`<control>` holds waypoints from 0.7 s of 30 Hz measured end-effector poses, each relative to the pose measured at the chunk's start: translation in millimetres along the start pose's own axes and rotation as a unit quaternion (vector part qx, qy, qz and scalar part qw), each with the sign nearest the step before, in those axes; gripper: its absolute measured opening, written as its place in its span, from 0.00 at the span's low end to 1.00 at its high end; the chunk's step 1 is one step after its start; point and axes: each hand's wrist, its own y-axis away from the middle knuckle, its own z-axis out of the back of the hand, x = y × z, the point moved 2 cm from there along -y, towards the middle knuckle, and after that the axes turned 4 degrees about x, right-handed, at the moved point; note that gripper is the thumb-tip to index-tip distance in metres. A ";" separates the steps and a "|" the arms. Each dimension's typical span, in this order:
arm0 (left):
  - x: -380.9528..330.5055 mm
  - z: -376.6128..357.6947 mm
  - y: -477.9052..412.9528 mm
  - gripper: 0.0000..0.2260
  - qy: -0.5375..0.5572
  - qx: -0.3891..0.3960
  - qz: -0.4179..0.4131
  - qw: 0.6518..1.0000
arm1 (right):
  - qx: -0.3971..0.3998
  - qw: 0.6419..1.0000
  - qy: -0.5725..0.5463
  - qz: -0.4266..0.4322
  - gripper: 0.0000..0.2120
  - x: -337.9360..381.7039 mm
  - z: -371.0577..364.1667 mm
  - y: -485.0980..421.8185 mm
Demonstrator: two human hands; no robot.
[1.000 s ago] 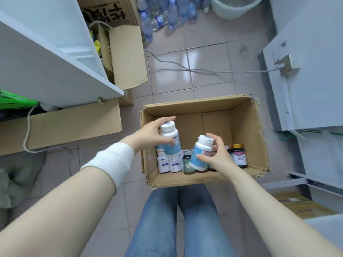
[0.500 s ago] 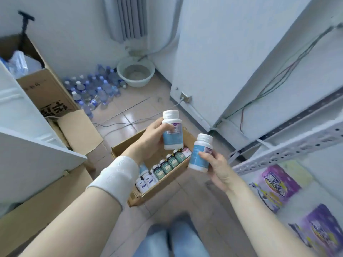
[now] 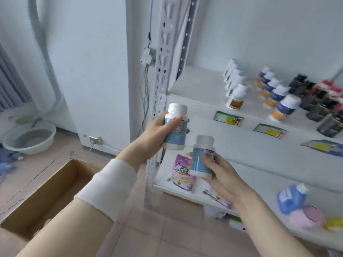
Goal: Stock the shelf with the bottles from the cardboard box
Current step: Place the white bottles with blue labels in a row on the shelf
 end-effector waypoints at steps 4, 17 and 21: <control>0.5 -142.6 -21.8 0.07 -0.017 0.069 -0.021 0.997 | -0.031 0.998 -0.017 0.053 0.44 51.7 97.0 87.2; -3.4 -452.5 -109.9 0.07 -0.083 0.248 -0.042 0.964 | -0.204 0.959 0.029 0.196 0.42 179.6 327.6 249.0; -1.8 -503.8 -161.2 0.10 -0.081 0.264 -0.049 0.960 | -0.223 0.946 0.052 0.230 0.47 225.1 382.4 247.6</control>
